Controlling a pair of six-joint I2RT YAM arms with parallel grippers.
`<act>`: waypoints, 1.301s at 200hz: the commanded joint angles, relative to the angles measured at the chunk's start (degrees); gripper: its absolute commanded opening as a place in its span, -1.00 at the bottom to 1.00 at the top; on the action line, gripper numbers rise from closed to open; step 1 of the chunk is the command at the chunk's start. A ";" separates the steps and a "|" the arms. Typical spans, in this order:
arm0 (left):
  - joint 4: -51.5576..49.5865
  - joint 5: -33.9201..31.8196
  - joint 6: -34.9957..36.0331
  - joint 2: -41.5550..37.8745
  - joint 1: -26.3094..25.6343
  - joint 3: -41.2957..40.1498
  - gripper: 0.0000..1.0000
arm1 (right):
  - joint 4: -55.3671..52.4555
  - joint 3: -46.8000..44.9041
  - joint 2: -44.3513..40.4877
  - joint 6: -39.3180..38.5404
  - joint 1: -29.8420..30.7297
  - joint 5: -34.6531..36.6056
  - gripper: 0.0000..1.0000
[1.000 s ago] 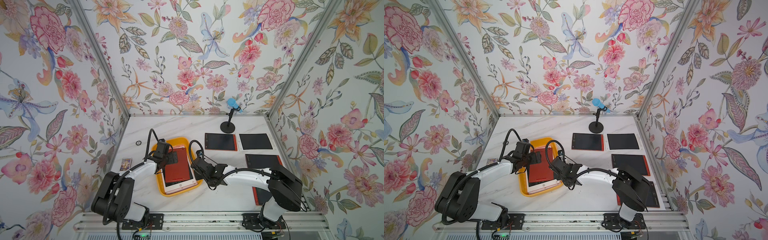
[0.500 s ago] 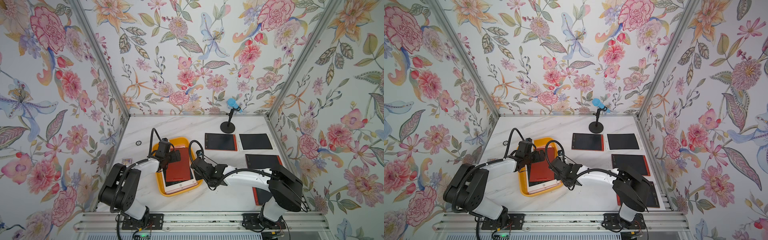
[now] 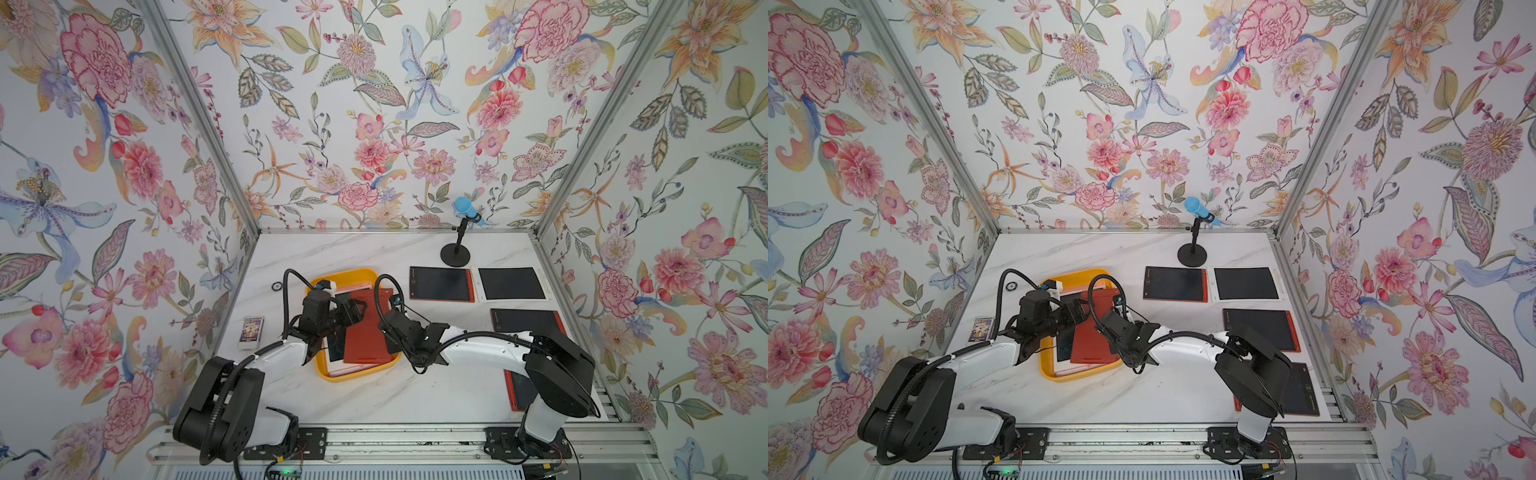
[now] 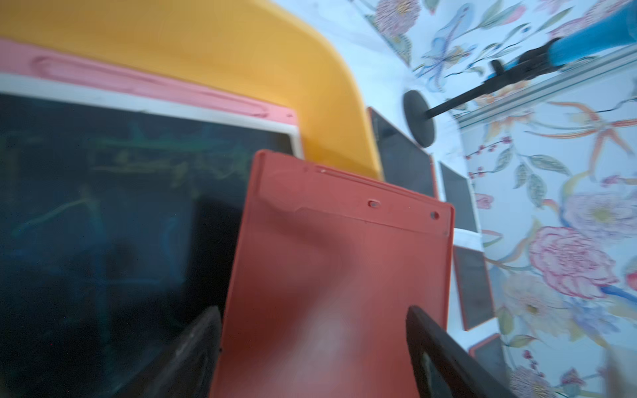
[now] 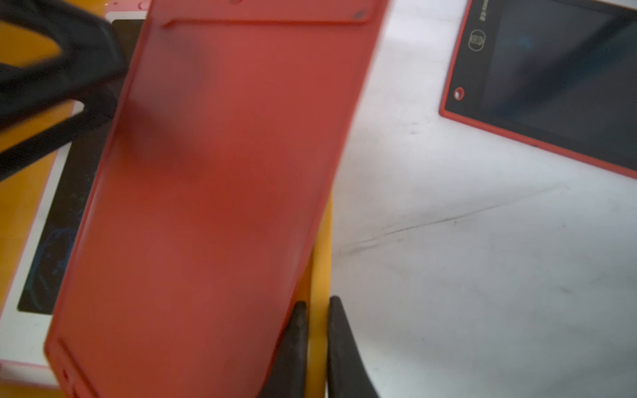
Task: Take out the writing tablet from the storage box
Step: Pick up the writing tablet from the storage box.
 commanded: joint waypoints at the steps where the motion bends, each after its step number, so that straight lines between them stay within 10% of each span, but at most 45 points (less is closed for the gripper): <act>1: 6.00 6.68 -4.68 -3.96 -1.25 -0.28 0.70 | 2.00 1.30 1.77 -1.53 0.64 -2.90 -0.79; 147: -27.55 -17.02 18.10 -6.92 -0.43 10.72 0.89 | 2.01 -0.80 -0.72 -0.26 -0.66 -1.70 -0.67; 178: -24.34 -12.33 14.78 -7.04 0.13 10.68 0.92 | 2.01 -0.74 -1.38 -0.25 -0.96 -1.18 -0.53; 260: -22.31 -15.66 9.19 -14.60 2.32 7.62 0.98 | 4.38 1.19 -11.19 5.09 -0.94 3.91 0.57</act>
